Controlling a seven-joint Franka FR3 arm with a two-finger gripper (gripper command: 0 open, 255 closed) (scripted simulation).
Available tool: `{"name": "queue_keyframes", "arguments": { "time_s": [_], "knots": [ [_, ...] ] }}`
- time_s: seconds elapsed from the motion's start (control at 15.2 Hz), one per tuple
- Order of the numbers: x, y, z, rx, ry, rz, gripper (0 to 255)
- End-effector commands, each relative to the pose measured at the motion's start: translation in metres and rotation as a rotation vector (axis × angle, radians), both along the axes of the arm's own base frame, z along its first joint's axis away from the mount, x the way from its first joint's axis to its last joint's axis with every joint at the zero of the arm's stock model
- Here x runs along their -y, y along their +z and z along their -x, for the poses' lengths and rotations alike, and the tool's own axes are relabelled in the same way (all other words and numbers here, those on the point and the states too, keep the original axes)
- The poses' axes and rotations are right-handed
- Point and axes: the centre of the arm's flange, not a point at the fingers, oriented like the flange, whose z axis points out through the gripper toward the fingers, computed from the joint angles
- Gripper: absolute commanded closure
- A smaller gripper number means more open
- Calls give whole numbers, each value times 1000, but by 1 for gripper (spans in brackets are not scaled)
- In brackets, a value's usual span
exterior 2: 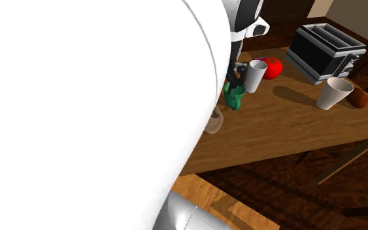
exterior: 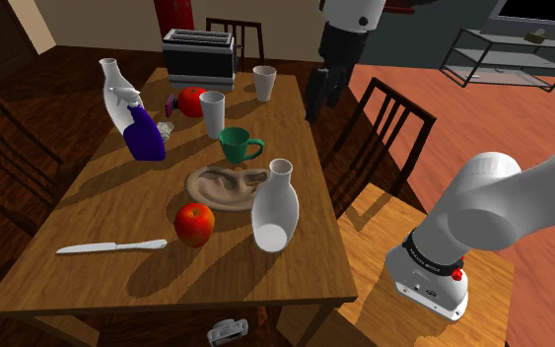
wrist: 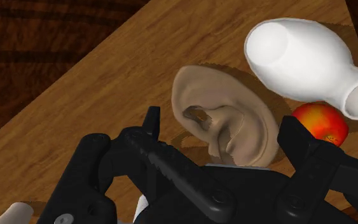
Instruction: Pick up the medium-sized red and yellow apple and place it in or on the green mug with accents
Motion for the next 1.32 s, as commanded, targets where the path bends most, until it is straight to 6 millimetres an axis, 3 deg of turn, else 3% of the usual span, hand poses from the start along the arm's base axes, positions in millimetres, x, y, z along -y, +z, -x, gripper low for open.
{"name": "queue_keyframes", "arguments": {
  "time_s": [0.0, 1.25],
  "knots": [
    [-23, -8, -9, -3, -7, -1, 0],
    [-231, -114, -106, -38, -60, 3, 0]
  ]
}}
